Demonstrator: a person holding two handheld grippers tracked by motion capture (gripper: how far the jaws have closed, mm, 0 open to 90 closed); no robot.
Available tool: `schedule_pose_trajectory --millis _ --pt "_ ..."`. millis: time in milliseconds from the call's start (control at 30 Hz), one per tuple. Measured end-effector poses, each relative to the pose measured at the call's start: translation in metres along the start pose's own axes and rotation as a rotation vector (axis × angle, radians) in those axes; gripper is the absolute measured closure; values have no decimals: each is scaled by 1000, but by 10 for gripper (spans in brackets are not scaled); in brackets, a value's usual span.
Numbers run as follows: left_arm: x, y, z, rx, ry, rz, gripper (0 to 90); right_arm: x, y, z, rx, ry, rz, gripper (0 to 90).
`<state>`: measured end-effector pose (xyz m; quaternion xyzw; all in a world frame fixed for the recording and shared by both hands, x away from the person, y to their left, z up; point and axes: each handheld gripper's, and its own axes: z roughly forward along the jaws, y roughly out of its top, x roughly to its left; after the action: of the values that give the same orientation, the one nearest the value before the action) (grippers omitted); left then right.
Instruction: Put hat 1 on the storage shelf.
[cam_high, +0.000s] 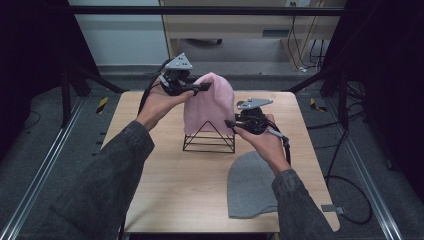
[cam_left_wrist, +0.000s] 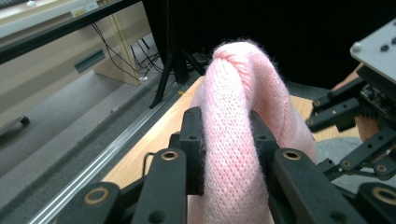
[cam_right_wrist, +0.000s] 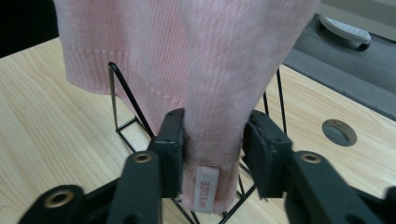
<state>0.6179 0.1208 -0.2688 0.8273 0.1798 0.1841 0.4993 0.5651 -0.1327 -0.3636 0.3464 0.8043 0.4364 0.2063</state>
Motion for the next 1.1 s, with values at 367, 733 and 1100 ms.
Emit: schedule_pose_trajectory --millis 367,733,1100 --pt "-17 -26 6 44 0 -28 744 -4 -7 -17 20 -55 18 441" --pt "-19 -47 15 72 -15 -77 738 -25 -26 -34 49 -110 49 440" --pt "-26 -63 18 73 -10 -104 706 -42 -53 -34 107 -144 117 445"
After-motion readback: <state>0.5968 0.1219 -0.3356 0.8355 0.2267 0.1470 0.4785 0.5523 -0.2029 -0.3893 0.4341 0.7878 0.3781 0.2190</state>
